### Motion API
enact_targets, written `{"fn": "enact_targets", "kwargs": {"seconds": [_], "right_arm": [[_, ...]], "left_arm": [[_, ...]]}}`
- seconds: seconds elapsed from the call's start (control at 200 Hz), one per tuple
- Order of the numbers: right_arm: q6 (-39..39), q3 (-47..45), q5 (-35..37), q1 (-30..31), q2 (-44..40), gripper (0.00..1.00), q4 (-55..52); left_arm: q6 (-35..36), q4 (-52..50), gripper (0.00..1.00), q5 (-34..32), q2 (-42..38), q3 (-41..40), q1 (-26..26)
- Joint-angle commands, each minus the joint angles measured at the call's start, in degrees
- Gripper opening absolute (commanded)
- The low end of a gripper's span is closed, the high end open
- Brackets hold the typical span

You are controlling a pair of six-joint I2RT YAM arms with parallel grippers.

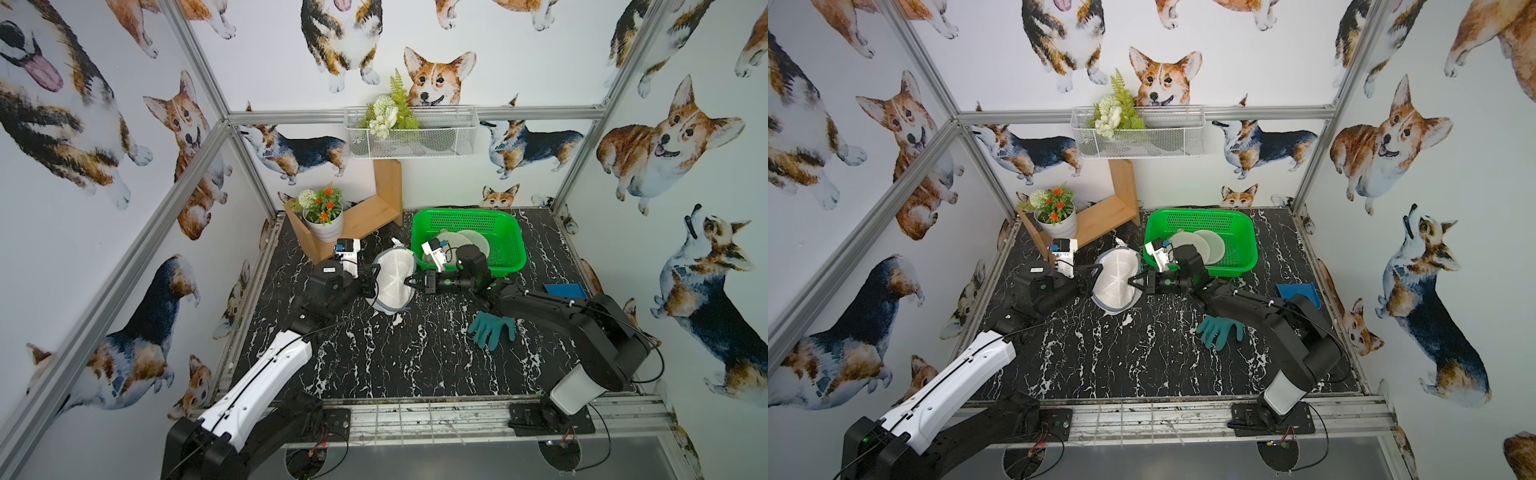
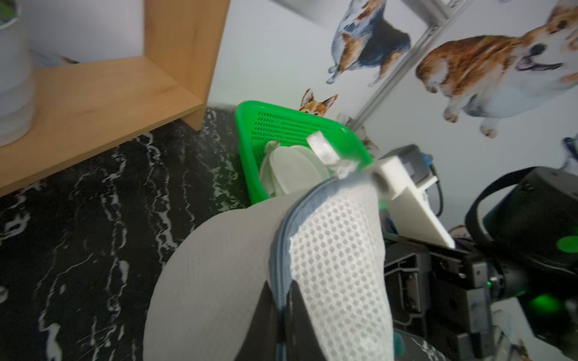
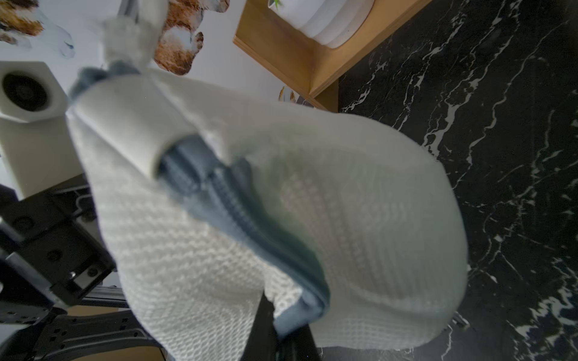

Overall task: Turn the laundry bag inside out
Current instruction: Place the laundry bag at the center of the board.

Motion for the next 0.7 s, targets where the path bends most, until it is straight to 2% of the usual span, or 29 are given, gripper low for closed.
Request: {"fn": "enact_targets", "kwargs": {"seconds": [0.0,0.19,0.425,0.5,0.571,0.651,0.696], "right_arm": [[-0.31,3.92,0.75,1.53,4.58,0.04,6.09],[-0.77,9.28,0.67,3.92,11.49,0.03,0.9],[-4.35,12.51,8.49,4.97,13.99,0.06,-11.72],[-5.68,13.16,10.19,4.93,13.72,0.11,-14.21],[-7.04,13.72,10.19,4.89,13.59,0.25,-15.86],[-8.62,13.36,11.54,4.81,12.17,0.47,-16.82],[-9.39,12.85,12.55,4.5,10.8,0.54,-17.01]], "left_arm": [[3.15,-6.36,0.0,-7.38,0.11,-1.91,-0.15],[3.39,-9.94,0.0,-17.59,2.05,-2.8,0.07],[3.13,-8.93,0.0,-20.14,7.29,-5.04,0.22],[3.12,-6.58,0.0,-20.38,7.14,-7.06,0.2],[4.01,-3.93,0.0,-19.04,6.41,-8.63,0.2],[4.89,-2.2,0.22,-17.54,6.12,-9.38,0.18],[5.22,-1.6,0.38,-16.9,5.98,-9.48,0.17]]}}
